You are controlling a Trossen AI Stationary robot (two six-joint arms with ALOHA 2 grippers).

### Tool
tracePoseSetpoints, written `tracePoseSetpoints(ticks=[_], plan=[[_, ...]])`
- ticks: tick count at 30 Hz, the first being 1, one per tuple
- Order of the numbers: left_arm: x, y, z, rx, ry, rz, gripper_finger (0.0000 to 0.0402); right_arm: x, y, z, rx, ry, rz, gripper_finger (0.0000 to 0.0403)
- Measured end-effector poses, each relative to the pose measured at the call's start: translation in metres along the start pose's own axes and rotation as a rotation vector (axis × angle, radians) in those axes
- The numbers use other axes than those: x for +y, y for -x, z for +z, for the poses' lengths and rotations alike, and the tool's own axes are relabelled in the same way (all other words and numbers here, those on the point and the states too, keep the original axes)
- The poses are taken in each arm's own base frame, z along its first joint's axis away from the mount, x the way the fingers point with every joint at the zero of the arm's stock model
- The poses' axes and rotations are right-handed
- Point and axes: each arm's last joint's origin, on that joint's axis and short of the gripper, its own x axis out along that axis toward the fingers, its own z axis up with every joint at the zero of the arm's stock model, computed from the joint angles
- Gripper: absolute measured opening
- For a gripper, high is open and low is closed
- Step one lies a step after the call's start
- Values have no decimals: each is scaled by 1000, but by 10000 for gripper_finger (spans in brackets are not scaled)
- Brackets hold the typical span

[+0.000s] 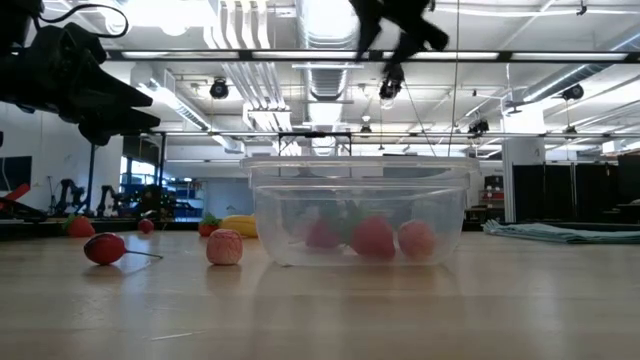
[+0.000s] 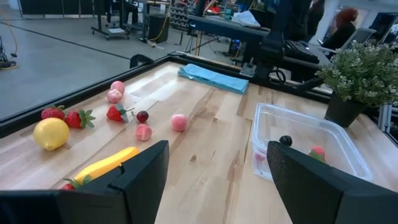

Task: Pick and placing Produce into tupperware
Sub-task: Put the pink peach into the transparent bin

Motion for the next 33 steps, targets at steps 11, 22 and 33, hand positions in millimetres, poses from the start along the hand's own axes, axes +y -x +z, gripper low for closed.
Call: tracePoseSetpoints(ticks=[11,22,33], plan=[[0,0,0,0,0,0,258,-86,-139,5,452,-170,20,274],[0,0,0,-1,0,0,258,-114,-224,19,504,-136,14,274],[0,0,0,0,0,0,258,-101,-271,13,717,-6,38,274]])
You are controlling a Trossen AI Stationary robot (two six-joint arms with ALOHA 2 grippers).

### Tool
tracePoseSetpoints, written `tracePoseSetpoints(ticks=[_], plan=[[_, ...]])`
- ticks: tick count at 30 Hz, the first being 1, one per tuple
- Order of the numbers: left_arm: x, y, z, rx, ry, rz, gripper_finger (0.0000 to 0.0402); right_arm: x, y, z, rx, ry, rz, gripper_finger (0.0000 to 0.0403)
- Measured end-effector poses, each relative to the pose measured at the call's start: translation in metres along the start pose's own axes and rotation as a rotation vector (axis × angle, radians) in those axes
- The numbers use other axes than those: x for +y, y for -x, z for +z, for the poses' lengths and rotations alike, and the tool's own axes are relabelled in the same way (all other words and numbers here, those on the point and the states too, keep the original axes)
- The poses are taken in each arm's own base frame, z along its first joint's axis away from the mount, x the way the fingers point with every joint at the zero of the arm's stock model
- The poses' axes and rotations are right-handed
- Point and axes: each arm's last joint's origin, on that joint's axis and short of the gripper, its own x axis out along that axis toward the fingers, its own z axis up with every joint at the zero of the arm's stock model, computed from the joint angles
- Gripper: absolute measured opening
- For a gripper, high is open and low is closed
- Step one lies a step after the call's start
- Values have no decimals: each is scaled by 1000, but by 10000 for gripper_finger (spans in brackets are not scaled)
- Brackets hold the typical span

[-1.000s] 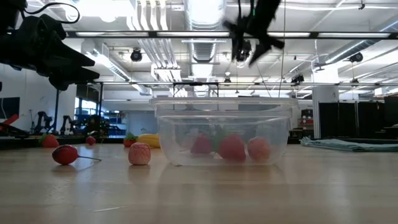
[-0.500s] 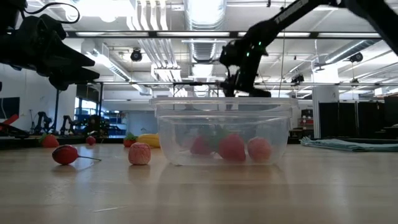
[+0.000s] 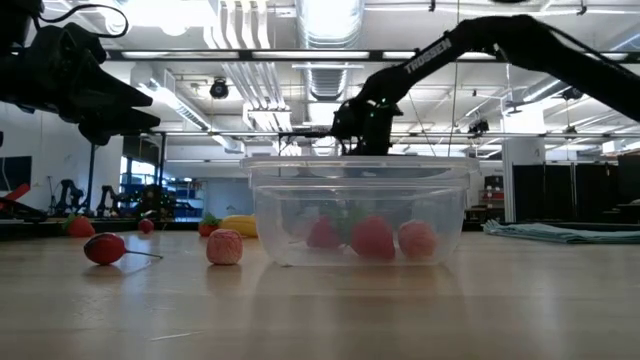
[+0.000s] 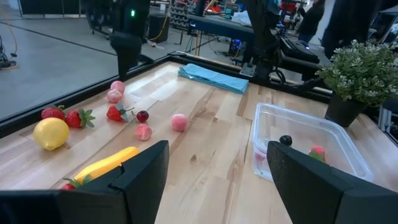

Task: Pick and placing Produce into tupperware
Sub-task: Put the pink peach into the transparent bin

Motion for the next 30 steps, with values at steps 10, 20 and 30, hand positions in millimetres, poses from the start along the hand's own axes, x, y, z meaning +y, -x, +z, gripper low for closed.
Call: tracePoseSetpoints(ticks=[10,20,30], plan=[[0,0,0,0,0,0,258,2,-17,-1,48,77,19,259],[0,0,0,0,0,0,258,-9,-24,5,44,98,20,223],[0,0,0,0,0,0,258,-7,-32,11,-7,100,49,219]])
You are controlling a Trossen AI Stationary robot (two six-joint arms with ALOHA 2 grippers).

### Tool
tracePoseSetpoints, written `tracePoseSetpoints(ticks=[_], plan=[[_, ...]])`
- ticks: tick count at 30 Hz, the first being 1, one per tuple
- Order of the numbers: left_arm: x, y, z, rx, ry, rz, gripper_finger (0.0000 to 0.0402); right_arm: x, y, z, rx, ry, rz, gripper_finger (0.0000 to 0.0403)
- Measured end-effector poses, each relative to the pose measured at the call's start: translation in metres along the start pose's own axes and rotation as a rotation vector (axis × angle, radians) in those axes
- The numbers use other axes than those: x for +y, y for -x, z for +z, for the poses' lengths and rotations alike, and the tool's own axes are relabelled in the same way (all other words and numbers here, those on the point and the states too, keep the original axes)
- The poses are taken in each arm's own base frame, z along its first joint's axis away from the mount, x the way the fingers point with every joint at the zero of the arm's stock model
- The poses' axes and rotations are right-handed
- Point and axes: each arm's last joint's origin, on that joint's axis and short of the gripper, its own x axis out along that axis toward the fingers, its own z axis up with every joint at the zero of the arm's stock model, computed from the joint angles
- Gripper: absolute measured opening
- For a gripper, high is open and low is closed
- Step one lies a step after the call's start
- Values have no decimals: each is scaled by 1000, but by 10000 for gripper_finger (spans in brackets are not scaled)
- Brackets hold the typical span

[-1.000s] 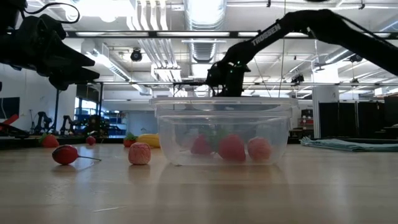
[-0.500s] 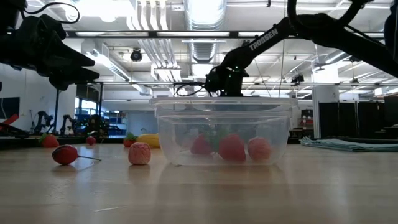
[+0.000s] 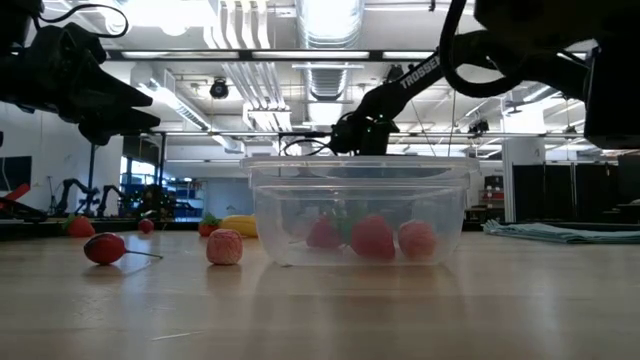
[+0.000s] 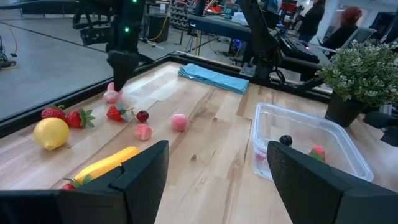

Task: Pick and placing Produce into tupperware
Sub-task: Put the pink peach into the transparent bin

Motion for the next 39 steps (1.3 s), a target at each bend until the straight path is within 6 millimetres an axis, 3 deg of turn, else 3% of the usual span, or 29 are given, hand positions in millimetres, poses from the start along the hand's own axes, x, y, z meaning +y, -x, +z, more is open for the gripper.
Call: tracePoseSetpoints(ticks=[17,31,39], plan=[[0,0,0,0,0,0,258,-7,-4,0,-9,10,-30,216],[0,0,0,0,0,0,258,-11,-9,-1,-11,-17,-30,138],[0,0,0,0,0,0,258,-10,0,0,2,-23,-25,124]])
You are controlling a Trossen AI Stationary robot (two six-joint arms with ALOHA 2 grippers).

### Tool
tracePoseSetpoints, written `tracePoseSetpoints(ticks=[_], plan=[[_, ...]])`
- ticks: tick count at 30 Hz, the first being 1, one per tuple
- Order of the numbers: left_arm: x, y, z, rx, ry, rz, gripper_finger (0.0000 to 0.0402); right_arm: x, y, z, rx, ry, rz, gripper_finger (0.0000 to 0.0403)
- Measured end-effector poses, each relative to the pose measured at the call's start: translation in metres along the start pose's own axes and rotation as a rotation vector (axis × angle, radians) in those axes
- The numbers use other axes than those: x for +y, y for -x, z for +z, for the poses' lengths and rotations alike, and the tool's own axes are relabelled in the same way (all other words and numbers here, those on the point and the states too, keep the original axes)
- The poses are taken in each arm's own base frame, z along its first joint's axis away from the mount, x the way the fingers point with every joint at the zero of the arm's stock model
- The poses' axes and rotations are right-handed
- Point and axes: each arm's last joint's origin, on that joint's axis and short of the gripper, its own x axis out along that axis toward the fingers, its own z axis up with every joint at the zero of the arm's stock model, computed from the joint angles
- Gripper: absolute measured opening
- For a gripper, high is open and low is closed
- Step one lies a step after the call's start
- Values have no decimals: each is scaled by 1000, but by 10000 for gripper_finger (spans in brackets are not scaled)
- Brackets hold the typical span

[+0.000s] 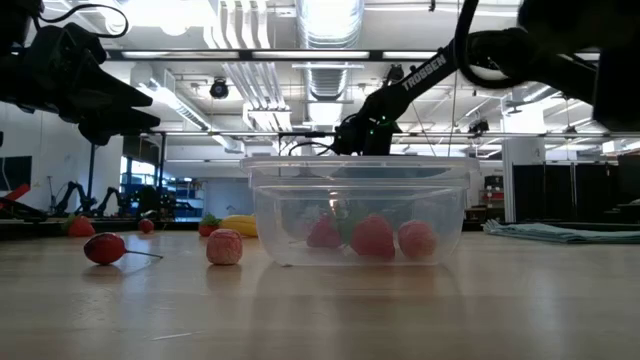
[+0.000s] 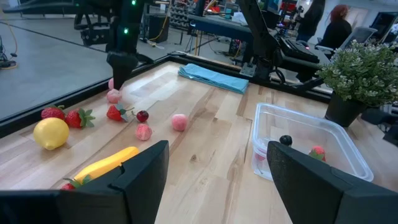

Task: Pick and placing Produce into tupperware
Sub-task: Put the pink peach into the transparent bin

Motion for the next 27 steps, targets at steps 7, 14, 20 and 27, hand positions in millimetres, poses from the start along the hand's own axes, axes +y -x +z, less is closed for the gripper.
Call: tracePoseSetpoints(ticks=[7,14,20,27], plan=[[0,0,0,0,0,0,258,22,49,-11,65,92,27,129],[0,0,0,0,0,0,258,89,129,-52,2,295,173,131],[0,0,0,0,0,0,258,169,175,-116,-88,512,229,131],[0,0,0,0,0,0,258,233,173,-198,3,586,221,124]])
